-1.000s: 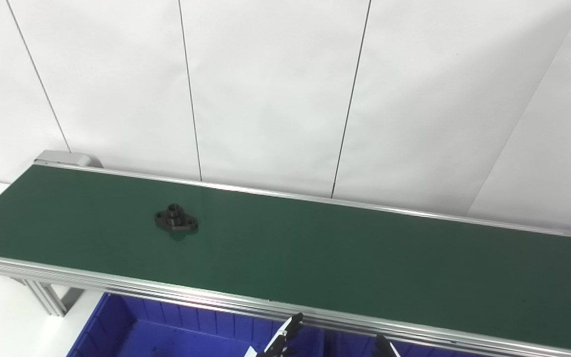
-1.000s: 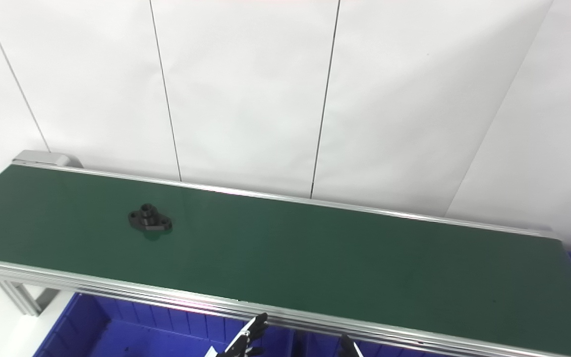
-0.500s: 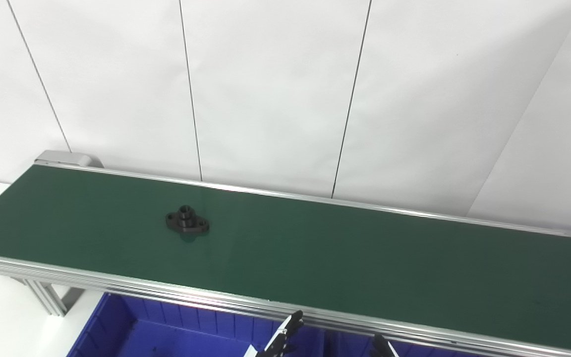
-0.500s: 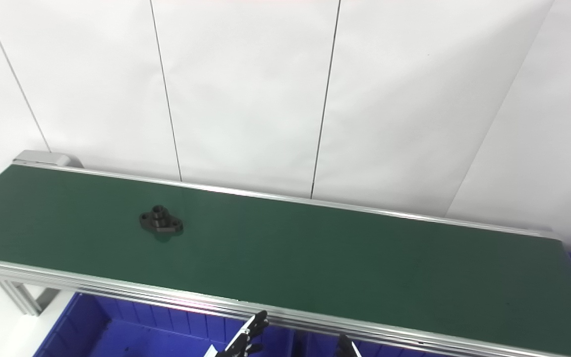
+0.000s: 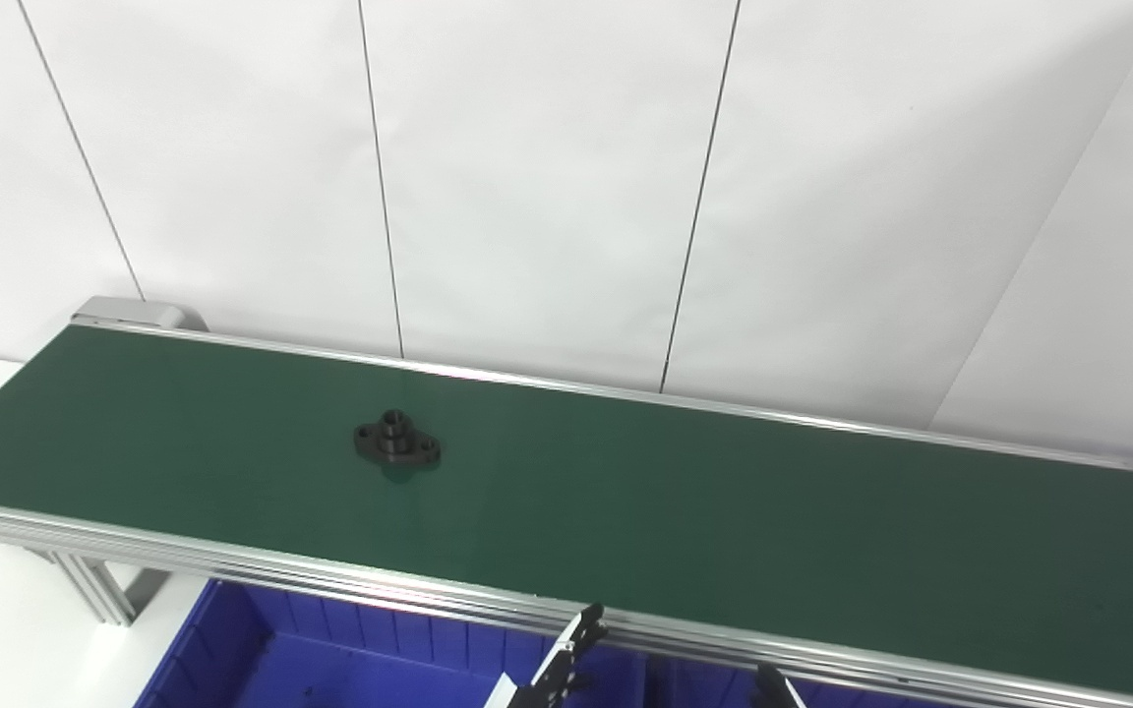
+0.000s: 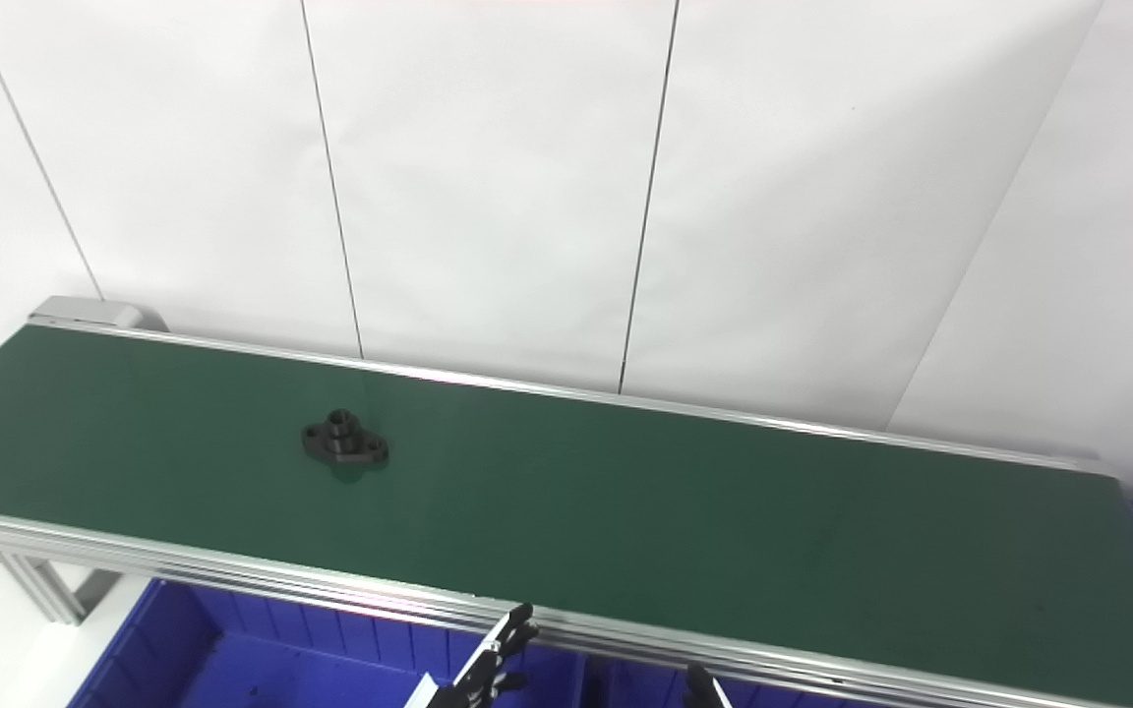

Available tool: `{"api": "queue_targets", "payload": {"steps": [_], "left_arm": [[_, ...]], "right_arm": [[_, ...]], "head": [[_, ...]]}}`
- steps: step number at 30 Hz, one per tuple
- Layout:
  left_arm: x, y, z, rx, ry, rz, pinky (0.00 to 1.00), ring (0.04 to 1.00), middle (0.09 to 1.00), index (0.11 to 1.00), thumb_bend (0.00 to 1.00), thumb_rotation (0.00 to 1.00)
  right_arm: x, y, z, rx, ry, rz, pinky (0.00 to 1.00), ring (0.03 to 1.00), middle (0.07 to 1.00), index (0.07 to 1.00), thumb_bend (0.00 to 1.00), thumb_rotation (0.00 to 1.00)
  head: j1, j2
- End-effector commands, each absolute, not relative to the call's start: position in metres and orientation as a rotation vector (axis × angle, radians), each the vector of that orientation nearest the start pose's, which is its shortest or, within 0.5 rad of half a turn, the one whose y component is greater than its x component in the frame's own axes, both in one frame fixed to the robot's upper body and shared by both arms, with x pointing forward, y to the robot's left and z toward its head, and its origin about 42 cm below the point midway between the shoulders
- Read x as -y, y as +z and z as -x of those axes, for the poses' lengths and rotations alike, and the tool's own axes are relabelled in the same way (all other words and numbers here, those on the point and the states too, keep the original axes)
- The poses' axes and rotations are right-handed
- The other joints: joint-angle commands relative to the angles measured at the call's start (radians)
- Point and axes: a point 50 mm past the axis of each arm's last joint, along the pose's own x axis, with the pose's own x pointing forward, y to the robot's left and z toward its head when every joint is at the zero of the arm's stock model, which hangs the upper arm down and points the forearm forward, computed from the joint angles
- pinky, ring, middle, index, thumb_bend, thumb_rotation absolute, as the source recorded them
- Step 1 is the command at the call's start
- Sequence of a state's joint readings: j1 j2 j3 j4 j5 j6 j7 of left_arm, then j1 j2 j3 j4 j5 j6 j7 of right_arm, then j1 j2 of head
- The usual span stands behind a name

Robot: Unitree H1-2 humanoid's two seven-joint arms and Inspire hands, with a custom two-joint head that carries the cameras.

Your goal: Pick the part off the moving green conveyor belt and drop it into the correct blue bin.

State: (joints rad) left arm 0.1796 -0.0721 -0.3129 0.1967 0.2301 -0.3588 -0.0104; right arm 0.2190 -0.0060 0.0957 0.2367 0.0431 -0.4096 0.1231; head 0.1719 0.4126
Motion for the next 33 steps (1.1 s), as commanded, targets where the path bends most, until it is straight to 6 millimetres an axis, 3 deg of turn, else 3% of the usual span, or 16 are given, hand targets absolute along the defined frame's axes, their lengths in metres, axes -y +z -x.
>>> {"api": "queue_targets", "payload": {"steps": [1,11,16,22,26,33], "left_arm": [[-0.092,0.044,-0.206,0.097,-0.338,-0.075,0.88,0.975,0.955,0.971,0.88,0.89],[-0.088,0.051,-0.207,0.101,-0.338,-0.066,0.89,0.979,0.961,0.972,0.89,0.89],[-0.084,0.054,-0.208,0.109,-0.342,-0.061,0.90,0.983,0.961,0.973,0.86,0.90],[-0.081,0.057,-0.209,0.109,-0.347,-0.060,0.94,0.999,0.969,0.979,0.85,0.91],[-0.082,0.059,-0.209,0.115,-0.345,-0.061,0.96,1.000,0.969,0.981,0.84,0.92],[-0.081,0.061,-0.210,0.112,-0.351,-0.066,1.00,1.000,0.977,0.988,0.83,0.94]], "right_arm": [[0.192,0.024,-0.196,0.066,0.158,-0.054,1.00,0.951,0.958,0.947,0.82,0.97],[0.198,0.037,-0.194,0.111,0.178,0.031,0.99,0.946,0.951,0.938,0.84,0.97],[0.206,0.063,-0.191,0.202,0.227,0.124,0.96,0.957,0.964,0.923,0.90,0.96],[0.213,0.096,-0.195,0.327,0.199,0.173,0.94,0.943,0.953,0.913,0.89,0.93],[0.213,0.118,-0.196,0.408,0.184,0.172,0.98,0.957,0.953,0.939,0.90,0.88],[0.211,0.147,-0.217,0.564,0.107,0.383,0.90,0.938,0.956,0.950,0.88,0.84]], "head": [[0.001,0.001],[-0.012,0.042],[-0.010,0.051],[-0.011,0.059],[-0.020,0.066],[-0.035,0.071]]}}
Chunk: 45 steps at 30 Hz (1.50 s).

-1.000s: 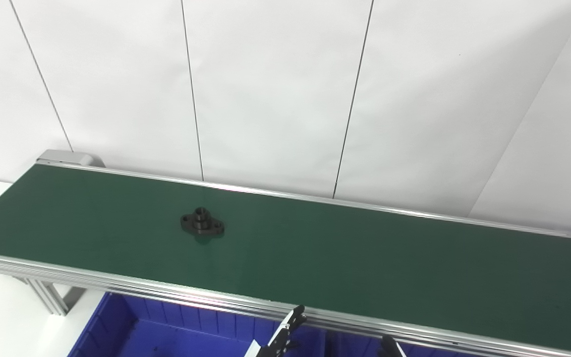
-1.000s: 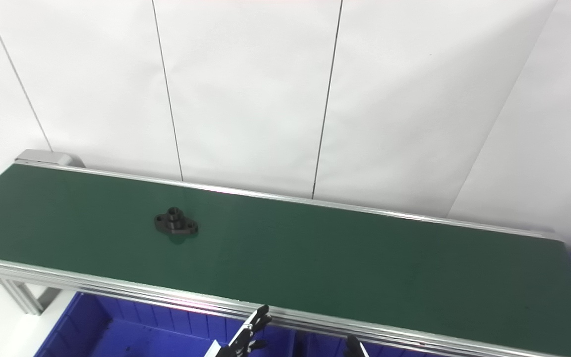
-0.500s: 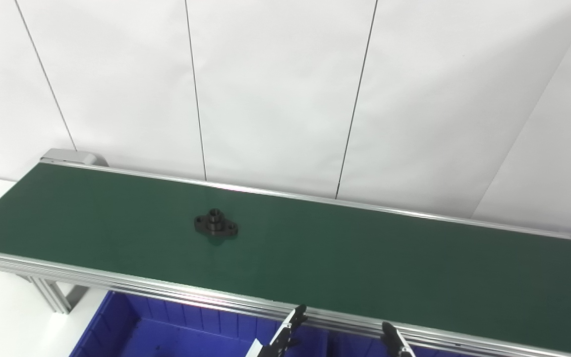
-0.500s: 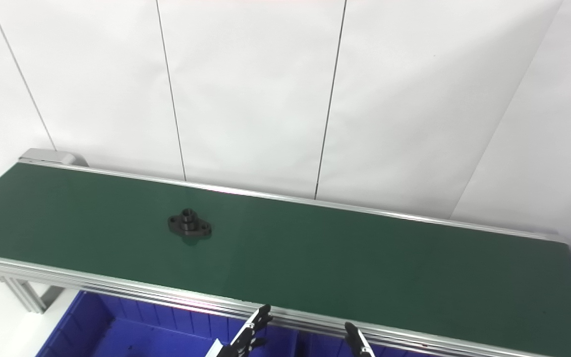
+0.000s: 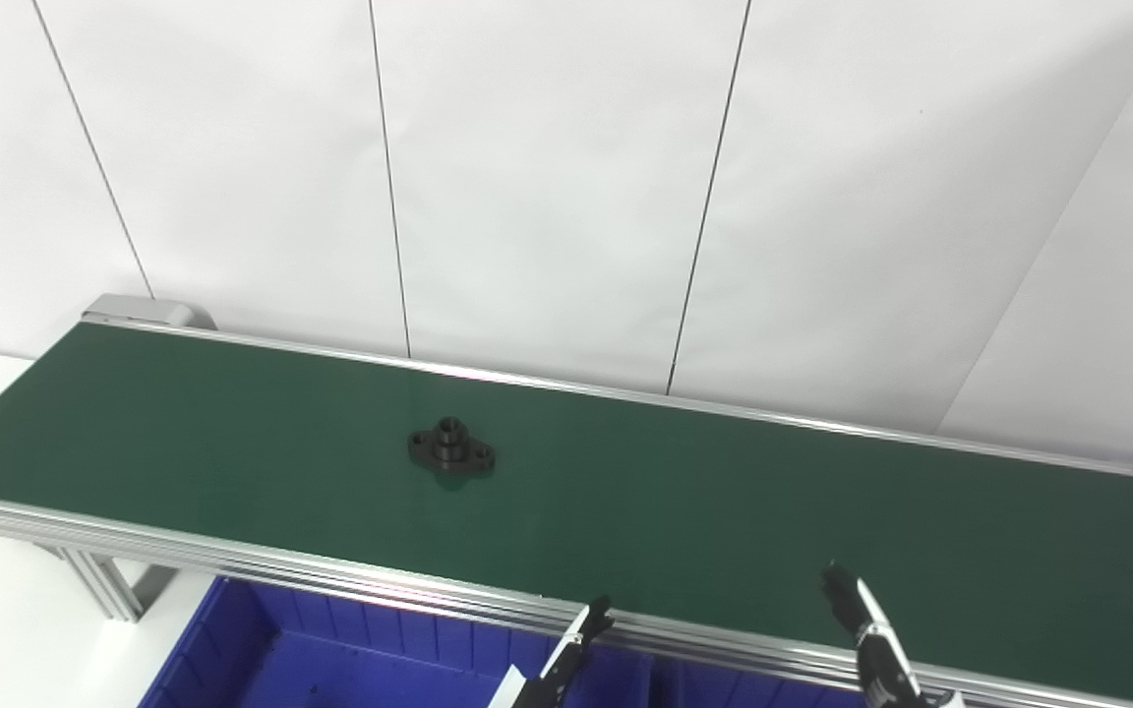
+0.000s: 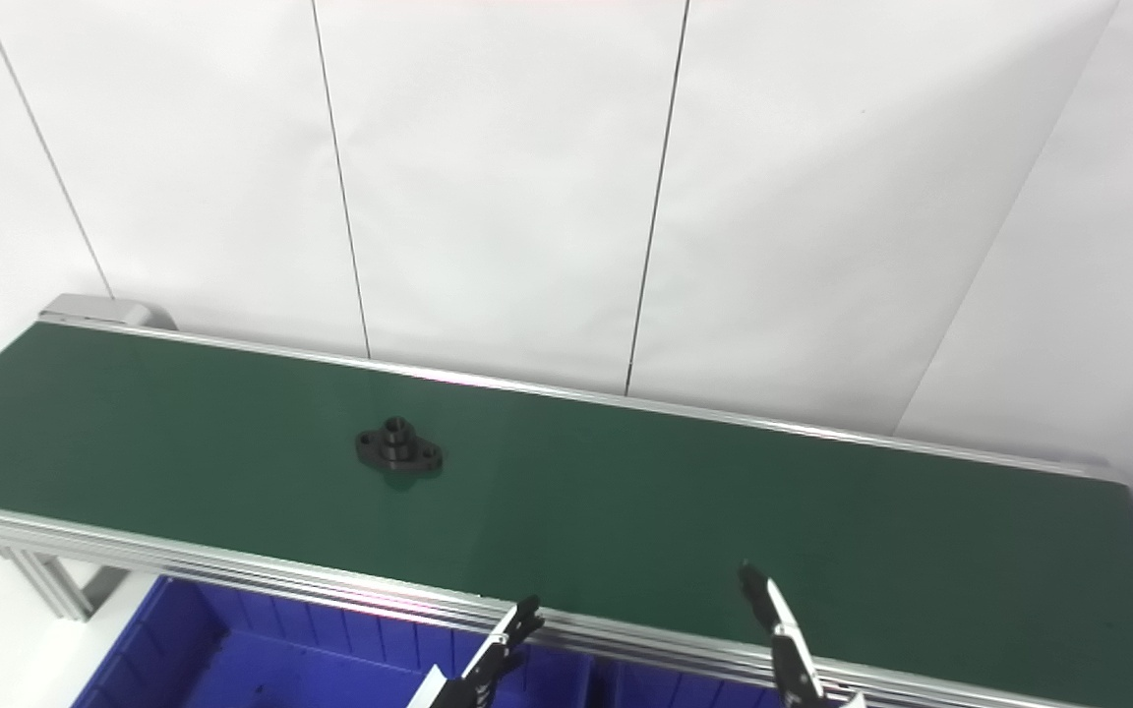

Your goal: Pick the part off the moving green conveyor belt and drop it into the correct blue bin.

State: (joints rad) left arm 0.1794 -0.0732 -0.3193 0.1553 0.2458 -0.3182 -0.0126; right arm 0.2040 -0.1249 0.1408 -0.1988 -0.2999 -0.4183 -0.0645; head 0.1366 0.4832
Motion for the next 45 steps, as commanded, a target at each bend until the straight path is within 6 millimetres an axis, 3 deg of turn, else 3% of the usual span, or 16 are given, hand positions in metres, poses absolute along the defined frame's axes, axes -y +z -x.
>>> {"api": "queue_targets", "payload": {"steps": [1,6,10,17,20,26,29,32,36,45], "left_arm": [[-0.081,0.061,-0.211,0.112,-0.352,-0.066,1.00,1.000,0.978,0.988,0.83,0.94],[-0.080,0.061,-0.211,0.110,-0.352,-0.065,1.00,1.000,0.978,0.990,0.84,0.94],[-0.078,0.062,-0.212,0.111,-0.352,-0.071,1.00,1.000,0.976,0.993,0.84,0.95],[-0.075,0.063,-0.214,0.106,-0.354,-0.071,1.00,1.000,0.983,0.998,0.86,0.96],[-0.074,0.063,-0.216,0.110,-0.354,-0.072,1.00,1.000,0.983,0.998,0.89,0.97],[-0.069,0.063,-0.217,0.112,-0.358,-0.060,1.00,1.000,0.993,1.000,0.88,0.97],[-0.066,0.064,-0.218,0.120,-0.359,-0.058,0.99,1.000,0.994,1.000,0.87,0.96],[-0.063,0.065,-0.219,0.126,-0.358,-0.057,0.98,1.000,0.993,1.000,0.88,0.96],[-0.060,0.065,-0.220,0.133,-0.359,-0.068,0.95,1.000,0.988,0.993,0.87,0.96],[-0.049,0.067,-0.222,0.141,-0.368,-0.080,1.00,1.000,0.989,0.999,0.86,0.96]], "right_arm": [[0.211,0.150,-0.222,0.582,0.103,0.397,0.91,0.943,0.959,0.953,0.88,0.83],[0.217,0.165,-0.251,0.640,0.092,0.441,0.93,0.950,0.958,0.954,0.86,0.76],[0.223,0.179,-0.277,0.653,0.096,0.463,0.85,0.919,0.946,0.943,0.94,0.71],[0.222,0.206,-0.322,0.649,0.133,0.624,0.80,0.903,0.941,0.953,0.96,0.77],[0.221,0.215,-0.342,0.630,0.159,0.683,0.84,0.917,0.932,0.948,0.97,0.78],[0.207,0.230,-0.377,0.578,0.212,0.774,0.80,0.908,0.921,0.940,1.00,0.81],[0.198,0.236,-0.390,0.558,0.231,0.830,0.70,0.845,0.889,0.936,1.00,0.78],[0.190,0.240,-0.402,0.528,0.243,0.852,0.66,0.814,0.873,0.928,1.00,0.75],[0.180,0.243,-0.415,0.486,0.258,0.866,0.67,0.790,0.842,0.925,1.00,0.73],[0.151,0.247,-0.448,0.431,0.315,0.960,0.74,0.813,0.823,0.939,1.00,0.73]], "head": [[-0.001,0.001],[-0.005,0.003],[-0.009,0.005],[-0.015,0.007],[-0.014,0.008],[-0.008,0.010],[-0.001,0.012],[0.005,0.013],[0.009,0.013],[0.021,0.010]]}}
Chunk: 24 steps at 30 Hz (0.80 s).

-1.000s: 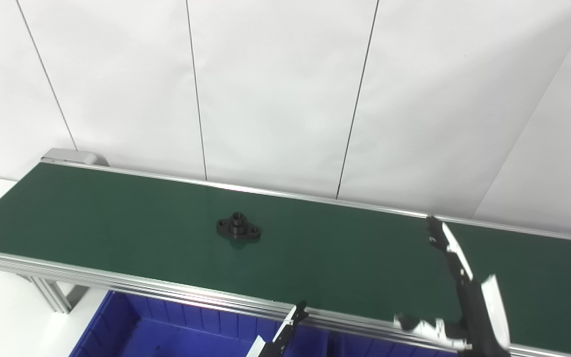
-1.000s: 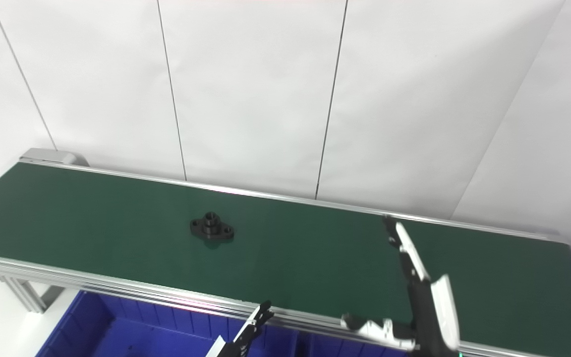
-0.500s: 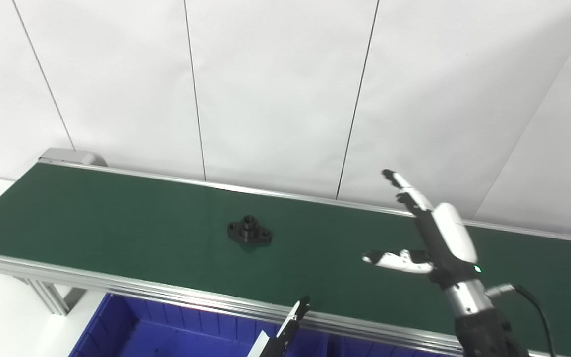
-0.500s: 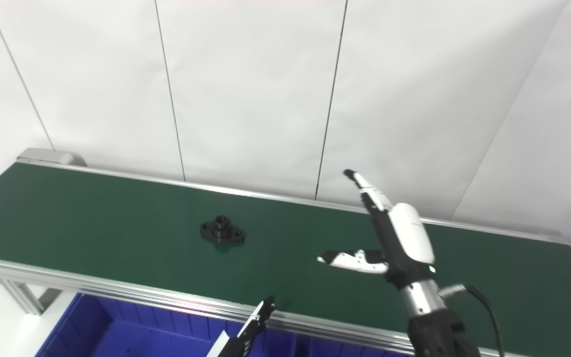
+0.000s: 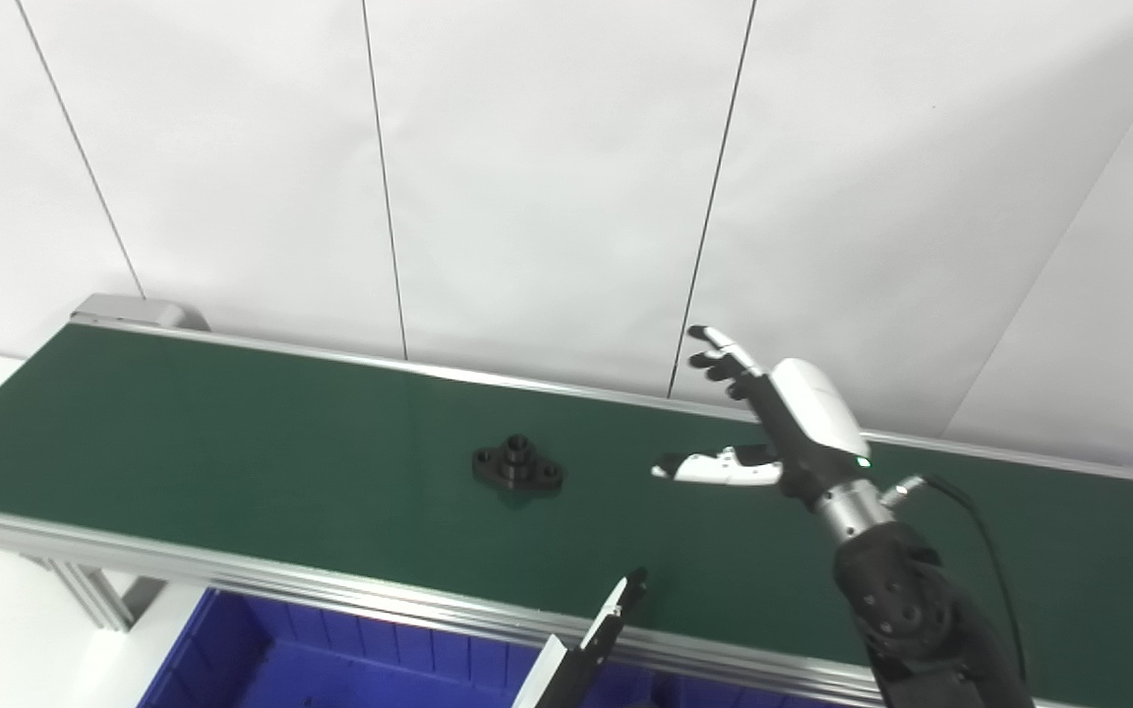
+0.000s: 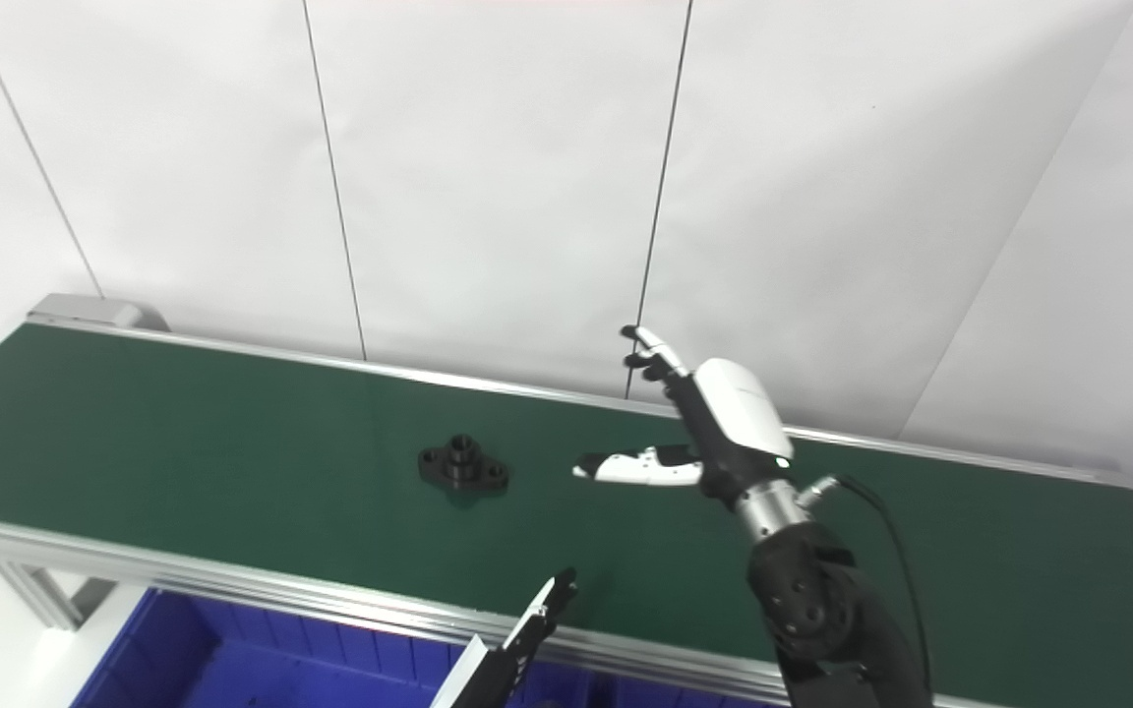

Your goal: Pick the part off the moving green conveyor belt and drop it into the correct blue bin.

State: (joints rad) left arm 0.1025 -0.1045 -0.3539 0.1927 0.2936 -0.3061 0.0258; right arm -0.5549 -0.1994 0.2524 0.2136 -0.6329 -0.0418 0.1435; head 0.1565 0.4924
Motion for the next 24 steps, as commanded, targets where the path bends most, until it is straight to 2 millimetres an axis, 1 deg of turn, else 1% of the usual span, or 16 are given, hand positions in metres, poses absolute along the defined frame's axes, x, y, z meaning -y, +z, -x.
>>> {"api": "queue_targets", "payload": {"steps": [1,2,3,4,5,7,10,12,14,15,17,20,22,24], "left_arm": [[-0.048,0.067,-0.222,0.142,-0.367,-0.082,0.99,1.000,0.987,1.000,0.87,0.97],[-0.048,0.068,-0.222,0.143,-0.367,-0.085,0.99,1.000,0.987,1.000,0.87,0.97],[-0.047,0.068,-0.222,0.144,-0.367,-0.087,0.96,0.994,0.990,1.000,0.87,0.97],[-0.047,0.069,-0.222,0.146,-0.367,-0.086,0.96,0.994,0.990,1.000,0.87,0.97],[-0.047,0.069,-0.222,0.146,-0.367,-0.085,0.94,0.985,0.991,1.000,0.87,0.97],[-0.046,0.070,-0.221,0.148,-0.367,-0.077,0.92,0.972,0.991,1.000,0.87,0.96],[-0.046,0.071,-0.221,0.147,-0.367,-0.072,0.91,0.969,0.992,1.000,0.87,0.95],[-0.046,0.072,-0.220,0.152,-0.366,-0.069,0.92,0.967,0.993,1.000,0.88,0.95],[-0.046,0.073,-0.220,0.153,-0.366,-0.065,0.92,0.967,0.993,1.000,0.88,0.96],[-0.046,0.073,-0.219,0.153,-0.367,-0.065,0.93,0.969,0.994,1.000,0.88,0.96],[-0.046,0.074,-0.218,0.154,-0.370,-0.071,0.94,0.978,0.993,1.000,0.87,0.96],[-0.045,0.076,-0.218,0.160,-0.373,-0.081,0.96,0.987,1.000,1.000,0.86,0.98],[-0.044,0.076,-0.218,0.168,-0.374,-0.086,0.90,0.950,0.995,1.000,0.85,0.98],[-0.042,0.077,-0.218,0.167,-0.377,-0.087,0.89,0.940,0.995,1.000,0.84,0.98]], "right_arm": [[0.148,0.247,-0.451,0.424,0.318,0.971,0.73,0.811,0.817,0.929,1.00,0.70],[0.142,0.247,-0.456,0.416,0.318,0.986,0.73,0.810,0.815,0.926,1.00,0.70],[0.139,0.246,-0.459,0.411,0.318,0.996,0.69,0.783,0.802,0.913,1.00,0.67],[0.134,0.245,-0.462,0.406,0.318,1.009,0.69,0.783,0.802,0.913,1.00,0.67],[0.130,0.244,-0.465,0.403,0.317,1.018,0.67,0.763,0.791,0.903,1.00,0.65],[0.120,0.240,-0.470,0.390,0.326,1.048,0.65,0.755,0.788,0.898,1.00,0.63],[0.110,0.236,-0.473,0.371,0.342,1.080,0.67,0.782,0.821,0.908,1.00,0.64],[0.101,0.230,-0.474,0.363,0.361,1.106,0.66,0.779,0.826,0.912,1.00,0.66],[0.094,0.224,-0.474,0.378,0.376,1.160,0.64,0.768,0.822,0.915,1.00,0.67],[0.090,0.221,-0.474,0.402,0.381,1.214,0.63,0.758,0.817,0.914,1.00,0.68],[0.086,0.216,-0.475,0.431,0.389,1.281,0.61,0.738,0.807,0.911,1.00,0.69],[0.083,0.212,-0.475,0.436,0.393,1.315,0.63,0.743,0.807,0.902,1.00,0.68],[0.081,0.209,-0.476,0.426,0.394,1.333,0.63,0.742,0.806,0.896,1.00,0.66],[0.079,0.206,-0.476,0.412,0.395,1.349,0.62,0.737,0.801,0.887,1.00,0.63]], "head": [[0.001,0.001],[0.004,0.001],[0.004,0.001],[0.004,0.002],[0.004,0.002],[0.002,0.004],[-0.005,0.005],[-0.011,0.006],[-0.020,0.008],[-0.020,0.008],[-0.020,0.012],[-0.012,0.017],[-0.010,0.018],[-0.007,0.020]]}}
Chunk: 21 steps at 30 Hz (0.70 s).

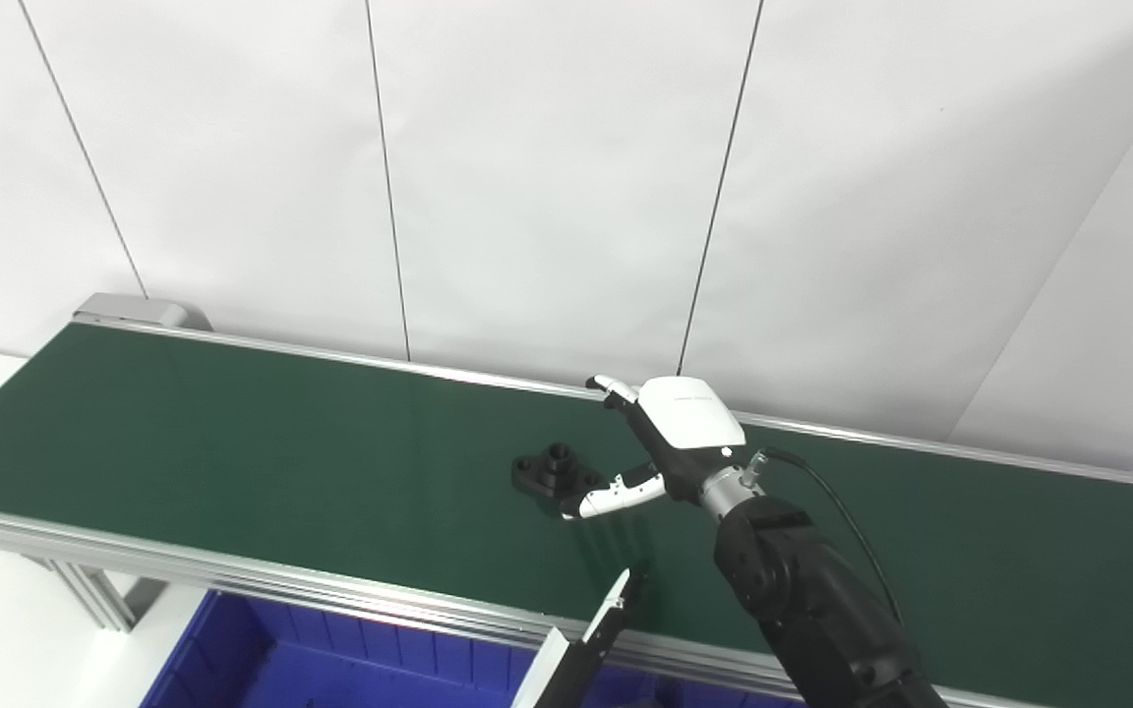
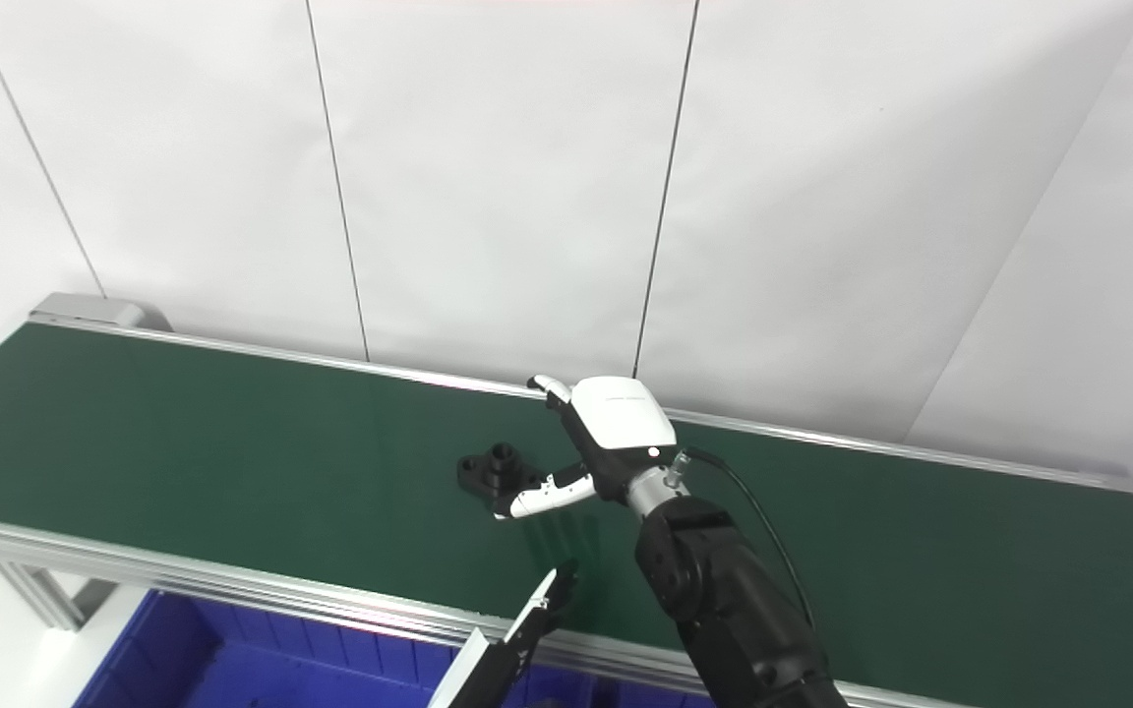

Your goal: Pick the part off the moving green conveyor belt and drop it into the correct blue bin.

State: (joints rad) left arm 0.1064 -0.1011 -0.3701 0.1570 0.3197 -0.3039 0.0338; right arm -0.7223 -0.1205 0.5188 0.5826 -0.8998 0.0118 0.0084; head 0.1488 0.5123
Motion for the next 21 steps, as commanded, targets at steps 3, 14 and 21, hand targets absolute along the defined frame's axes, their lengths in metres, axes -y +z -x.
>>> {"api": "queue_targets", "payload": {"steps": [3,14,21], "left_arm": [[-0.040,0.079,-0.217,0.164,-0.380,-0.082,0.90,0.957,0.999,1.000,0.84,0.99],[-0.035,0.082,-0.212,0.167,-0.372,-0.063,0.88,0.961,1.000,1.000,0.84,0.97],[-0.034,0.086,-0.206,0.172,-0.372,-0.069,0.86,0.955,0.995,1.000,0.82,0.97]], "right_arm": [[0.078,0.199,-0.478,0.387,0.392,1.385,0.60,0.720,0.791,0.874,1.00,0.59],[0.086,0.182,-0.484,0.338,0.375,1.435,0.54,0.678,0.753,0.818,1.00,0.56],[0.094,0.178,-0.494,0.298,0.376,1.461,0.55,0.680,0.757,0.795,0.98,0.57]], "head": [[0.004,0.001],[0.022,0.008],[0.038,0.013]]}}
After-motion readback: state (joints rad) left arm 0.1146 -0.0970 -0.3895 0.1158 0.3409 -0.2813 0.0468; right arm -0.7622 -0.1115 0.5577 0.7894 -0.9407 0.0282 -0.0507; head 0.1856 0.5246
